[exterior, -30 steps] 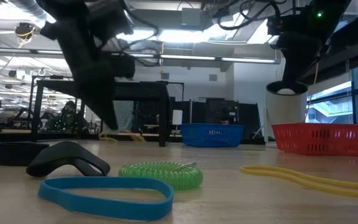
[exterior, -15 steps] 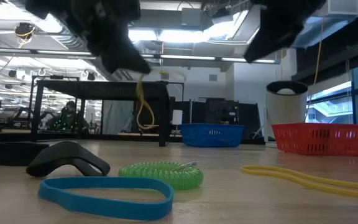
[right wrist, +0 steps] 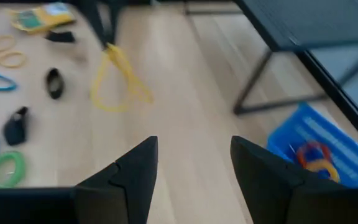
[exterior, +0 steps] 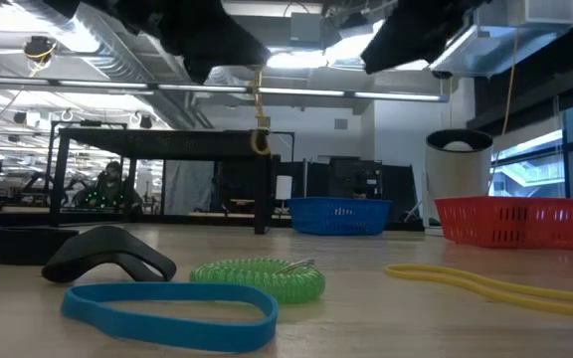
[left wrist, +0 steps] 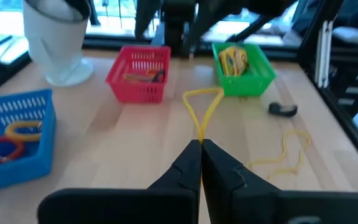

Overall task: Pick & Place Office Desk Supplies
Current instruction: Put the yellow rubber band into the red bin

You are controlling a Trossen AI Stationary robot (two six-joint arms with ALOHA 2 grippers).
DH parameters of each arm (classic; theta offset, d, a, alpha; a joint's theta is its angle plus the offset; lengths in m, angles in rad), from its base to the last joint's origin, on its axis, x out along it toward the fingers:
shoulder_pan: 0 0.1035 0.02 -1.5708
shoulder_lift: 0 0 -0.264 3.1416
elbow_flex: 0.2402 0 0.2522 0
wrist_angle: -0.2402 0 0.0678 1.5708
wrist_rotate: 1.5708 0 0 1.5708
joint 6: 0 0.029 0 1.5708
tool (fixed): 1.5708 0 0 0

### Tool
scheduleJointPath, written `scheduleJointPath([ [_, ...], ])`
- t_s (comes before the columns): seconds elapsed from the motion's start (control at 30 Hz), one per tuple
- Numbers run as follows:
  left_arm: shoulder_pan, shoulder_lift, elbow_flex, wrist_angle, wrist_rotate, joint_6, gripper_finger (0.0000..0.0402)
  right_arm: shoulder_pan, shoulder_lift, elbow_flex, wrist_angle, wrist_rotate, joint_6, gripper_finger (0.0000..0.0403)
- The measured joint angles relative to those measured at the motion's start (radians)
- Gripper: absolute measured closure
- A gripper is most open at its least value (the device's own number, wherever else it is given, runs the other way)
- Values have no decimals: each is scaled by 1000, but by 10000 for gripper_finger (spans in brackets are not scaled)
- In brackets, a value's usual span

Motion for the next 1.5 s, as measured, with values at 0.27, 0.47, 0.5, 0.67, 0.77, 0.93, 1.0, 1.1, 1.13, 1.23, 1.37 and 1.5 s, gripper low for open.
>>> scheduleJointPath([
  [0.27, 0, 0, 1, 85, 38, 32, 399, 0, 96, 0, 221, -126, -266, 199],
  [0.47, -3, 0, 1, 121, 44, 65, 400, -2, 153, 0, 309, -126, -337, 199],
  [0.5, -5, 0, 1, 140, 43, 80, 400, -2, 158, 0, 319, -126, -340, 199],
  [0.67, -16, -1, 2, 233, 51, 180, 400, -3, 168, 0, 387, -147, -340, 199],
  [0.77, -23, -1, 2, 277, 52, 239, 400, -6, 168, 0, 428, -186, -339, 199],
  [0.93, -27, -1, 2, 332, 55, 306, 400, -6, 168, 0, 506, -205, -339, 199],
  [1.0, -27, -1, 2, 349, 57, 328, 400, -6, 168, 0, 543, -205, -339, 199],
  [1.1, -27, 7, 2, 396, 59, 359, 399, -6, 170, 0, 593, -205, -339, 199],
  [1.13, -27, 12, 2, 407, 63, 374, 399, -6, 177, 0, 616, -204, -339, 199],
  [1.23, -27, 31, 2, 459, 92, 421, 400, -10, 198, 0, 668, -205, -338, 199],
  [1.37, -28, 43, 2, 480, 94, 448, 399, -19, 233, 0, 696, -201, -335, 199],
  [1.5, -31, 43, 2, 480, 94, 449, 400, -22, 249, 0, 694, -192, -314, 212],
])
